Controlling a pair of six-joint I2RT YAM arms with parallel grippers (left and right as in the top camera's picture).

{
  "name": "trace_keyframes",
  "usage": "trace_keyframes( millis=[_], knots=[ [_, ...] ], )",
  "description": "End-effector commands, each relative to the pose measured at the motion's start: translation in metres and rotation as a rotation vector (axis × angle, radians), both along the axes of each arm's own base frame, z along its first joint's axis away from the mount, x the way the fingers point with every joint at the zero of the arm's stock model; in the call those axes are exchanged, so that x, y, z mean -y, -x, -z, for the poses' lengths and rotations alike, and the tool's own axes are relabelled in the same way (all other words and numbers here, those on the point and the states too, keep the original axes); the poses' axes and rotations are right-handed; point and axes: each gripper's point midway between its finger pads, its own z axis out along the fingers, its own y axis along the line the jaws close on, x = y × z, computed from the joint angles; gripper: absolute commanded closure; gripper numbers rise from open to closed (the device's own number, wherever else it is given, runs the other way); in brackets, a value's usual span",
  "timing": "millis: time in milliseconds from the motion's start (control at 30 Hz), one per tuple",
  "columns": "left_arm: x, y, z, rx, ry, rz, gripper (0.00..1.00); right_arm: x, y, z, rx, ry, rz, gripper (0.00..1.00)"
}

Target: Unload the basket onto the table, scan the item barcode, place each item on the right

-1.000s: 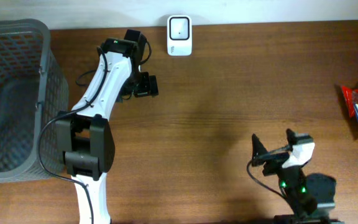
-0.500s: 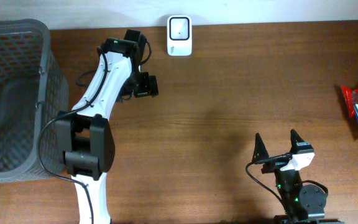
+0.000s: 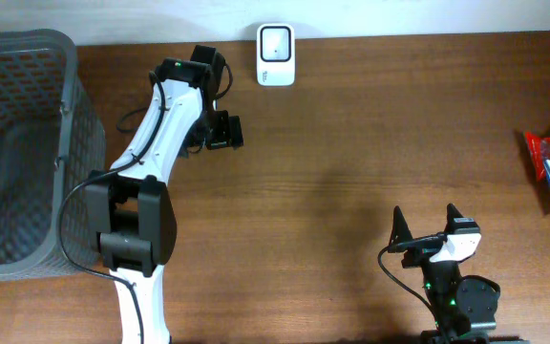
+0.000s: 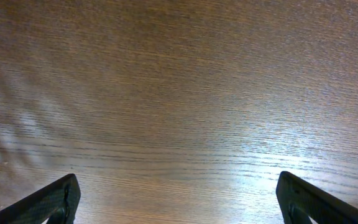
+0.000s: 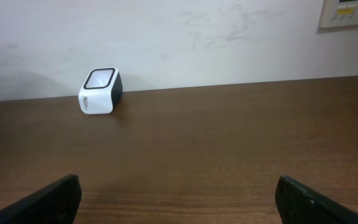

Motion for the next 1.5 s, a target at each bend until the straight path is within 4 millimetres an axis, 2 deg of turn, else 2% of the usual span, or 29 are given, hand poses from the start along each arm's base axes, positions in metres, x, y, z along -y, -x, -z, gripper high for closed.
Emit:
trace_keyframes(
  millis=[0,600,700,767,833,900,1033,1133,1300,1467],
  knots=[
    [-0.002,-0.002,-0.003,0.009,-0.002,-0.005,0.01,0.001,0.0,0.003,-0.003,-0.001,0.01,0.02],
    [-0.003,0.002,-0.003,-0.006,-0.011,-0.002,0.01,0.001,0.0,0.003,-0.003,-0.001,0.01,0.01],
    [-0.011,0.003,-0.012,0.013,-0.047,0.0,0.01,0.001,0.0,0.003,-0.003,-0.001,0.01,0.01],
    [-0.014,0.012,-0.027,0.066,-0.038,-0.001,0.01,0.001,0.0,0.003,-0.003,-0.001,0.01,0.01],
    [-0.014,0.015,-0.034,0.192,-0.005,-0.004,0.01,0.001,0.0,0.003,-0.003,-0.001,0.01,0.02],
    [-0.016,0.027,-0.042,0.331,0.016,0.055,0.01,0.001,0.0,0.003,-0.003,-0.001,0.01,0.01],
    [-0.026,0.066,-0.052,0.394,-0.01,0.214,0.01,0.001,0.0,0.003,-0.003,-0.001,0.01,0.01],
    [-0.032,0.089,-0.06,0.425,-0.018,0.239,0.01,0.001,0.0,0.003,-0.003,-0.001,0.01,0.01],
    [-0.037,0.123,-0.058,0.564,0.015,0.237,0.01,0.001,0.0,0.003,-0.003,-0.001,0.01,0.01],
    [-0.047,0.172,-0.051,0.802,0.049,0.229,0.01,0.001,0.0,0.003,-0.003,-0.001,0.01,0.01]
  ],
)
